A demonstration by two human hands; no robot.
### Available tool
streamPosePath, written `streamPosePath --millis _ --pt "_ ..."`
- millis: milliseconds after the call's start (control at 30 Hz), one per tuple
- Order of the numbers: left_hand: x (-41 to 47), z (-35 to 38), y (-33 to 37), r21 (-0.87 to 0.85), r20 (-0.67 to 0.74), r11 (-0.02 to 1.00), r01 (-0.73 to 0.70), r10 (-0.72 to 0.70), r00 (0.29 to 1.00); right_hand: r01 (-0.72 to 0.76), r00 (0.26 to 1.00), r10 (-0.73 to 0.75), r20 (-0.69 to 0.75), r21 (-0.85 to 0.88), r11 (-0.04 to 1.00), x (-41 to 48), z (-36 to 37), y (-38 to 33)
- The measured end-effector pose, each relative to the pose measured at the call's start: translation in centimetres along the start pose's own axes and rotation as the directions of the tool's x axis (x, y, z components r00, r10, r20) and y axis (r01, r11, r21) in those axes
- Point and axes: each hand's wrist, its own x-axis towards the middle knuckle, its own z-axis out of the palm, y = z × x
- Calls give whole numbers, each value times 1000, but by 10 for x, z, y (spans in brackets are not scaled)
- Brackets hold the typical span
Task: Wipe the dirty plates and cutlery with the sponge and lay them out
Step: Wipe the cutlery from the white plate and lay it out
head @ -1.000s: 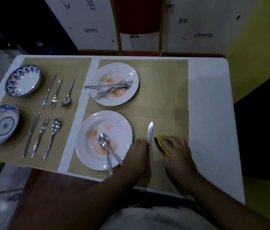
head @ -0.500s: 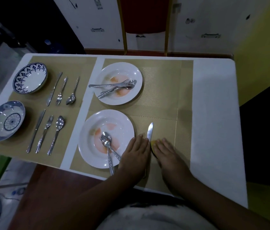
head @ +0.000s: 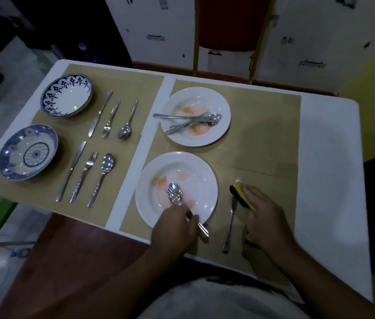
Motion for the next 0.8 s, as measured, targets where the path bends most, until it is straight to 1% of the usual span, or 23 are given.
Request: streamPosePath --millis 67,100,167,233,300,400,467,567,600,700,800 --pt "-1 -5 -10 13 64 992 123 -123 990 17 1000 -17 -1 23 1000 6 4 -21" --pt "1 -8 -13 34 70 986 165 -167 983 41 999 -41 -8 33 999 9 7 -32" --pt "8 -11 -13 81 63 977 196 -201 978 86 996 -86 -2 62 994 11 15 -51" --pt "16 -13 -13 82 91 978 192 -199 976 94 994 -98 46 73 993 13 22 -60" --pt "22 -16 -14 -6 157 973 230 -226 961 97 991 -102 85 58 994 15 27 -68" --pt "27 -22 -18 -224 248 923 313 -257 934 57 989 -64 134 51 997 16 32 -76" --pt "28 -29 -20 -350 286 867 355 -262 922 18 990 -28 140 68 998 18 37 -79" --pt "28 -41 -27 -463 361 801 380 -221 906 16 995 -25 102 84 996 23 41 -86" --pt "27 -46 -30 -513 389 758 404 -214 896 32 995 -39 94 82 996 24 42 -90" --pt "23 -60 -34 -669 488 536 515 -206 848 116 989 -121 88 64 991 27 48 -102" --pt "20 -70 -38 -717 521 437 544 -182 834 237 964 -240 112 33 971 27 60 -109"
